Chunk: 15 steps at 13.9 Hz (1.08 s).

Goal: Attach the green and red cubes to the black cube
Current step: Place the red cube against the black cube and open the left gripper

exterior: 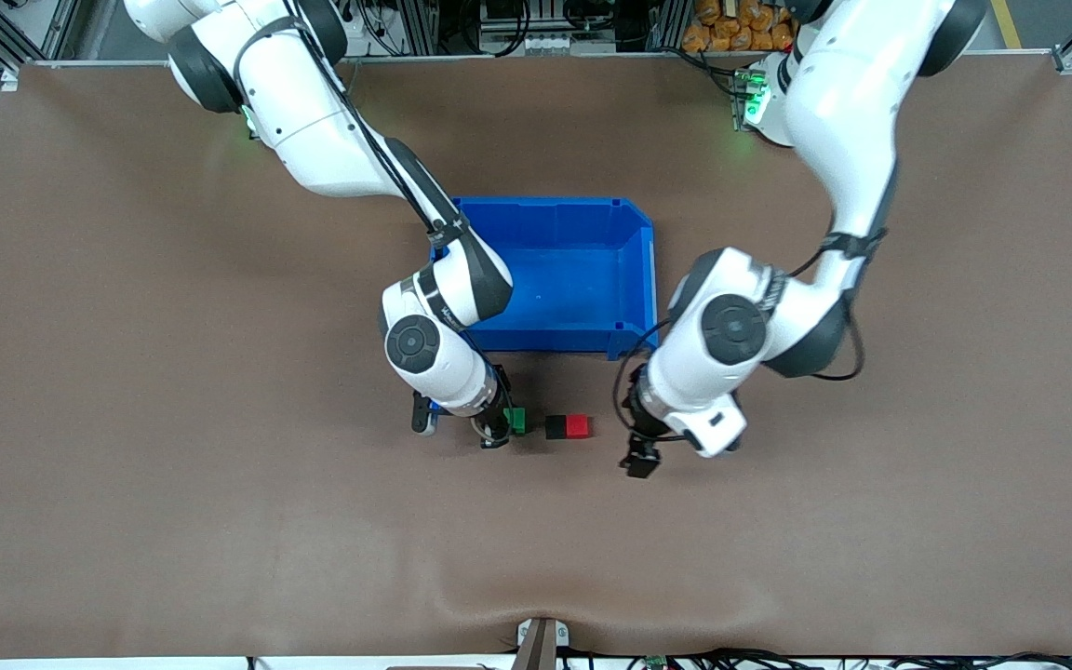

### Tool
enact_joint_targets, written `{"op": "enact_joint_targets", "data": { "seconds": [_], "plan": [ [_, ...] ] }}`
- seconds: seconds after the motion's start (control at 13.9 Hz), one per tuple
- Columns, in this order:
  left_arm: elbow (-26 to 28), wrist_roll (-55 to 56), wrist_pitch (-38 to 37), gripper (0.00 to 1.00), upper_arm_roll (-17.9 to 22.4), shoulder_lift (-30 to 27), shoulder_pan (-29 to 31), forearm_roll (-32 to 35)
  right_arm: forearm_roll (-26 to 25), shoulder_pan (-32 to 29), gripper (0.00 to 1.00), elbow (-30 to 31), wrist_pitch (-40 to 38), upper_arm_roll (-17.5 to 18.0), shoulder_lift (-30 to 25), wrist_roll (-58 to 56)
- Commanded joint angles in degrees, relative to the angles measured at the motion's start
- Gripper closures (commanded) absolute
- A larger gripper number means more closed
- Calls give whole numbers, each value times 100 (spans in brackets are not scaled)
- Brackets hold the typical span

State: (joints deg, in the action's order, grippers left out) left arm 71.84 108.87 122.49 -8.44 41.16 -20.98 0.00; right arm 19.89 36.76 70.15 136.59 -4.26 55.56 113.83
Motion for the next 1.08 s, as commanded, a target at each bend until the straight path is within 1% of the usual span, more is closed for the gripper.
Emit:
{"op": "enact_joint_targets", "data": {
  "seconds": [0.0,0.22,0.5,0.57,0.72,0.79,1.0],
  "plan": [
    [356,-601,-321,0,-43,-554,129,71,94,112,100,-519,-10,-49,350,263],
    [751,-1453,-507,0,-43,-1099,462,80,94,156,100,-546,-1,-40,403,324],
    [1533,-2657,-507,0,-61,-1873,788,62,102,173,100,-555,87,-14,412,386],
    [1691,-2921,-507,0,-61,-2031,815,45,94,156,94,-555,104,56,412,386],
    [1973,-3387,-507,0,-61,-2304,946,36,94,156,35,-555,139,65,412,386],
    [2131,-3581,-498,0,-61,-2453,981,36,94,138,0,-555,139,65,412,377],
    [2448,-4143,-498,0,-61,-2823,1148,0,15,121,0,-537,122,39,403,351]
  ]
}}
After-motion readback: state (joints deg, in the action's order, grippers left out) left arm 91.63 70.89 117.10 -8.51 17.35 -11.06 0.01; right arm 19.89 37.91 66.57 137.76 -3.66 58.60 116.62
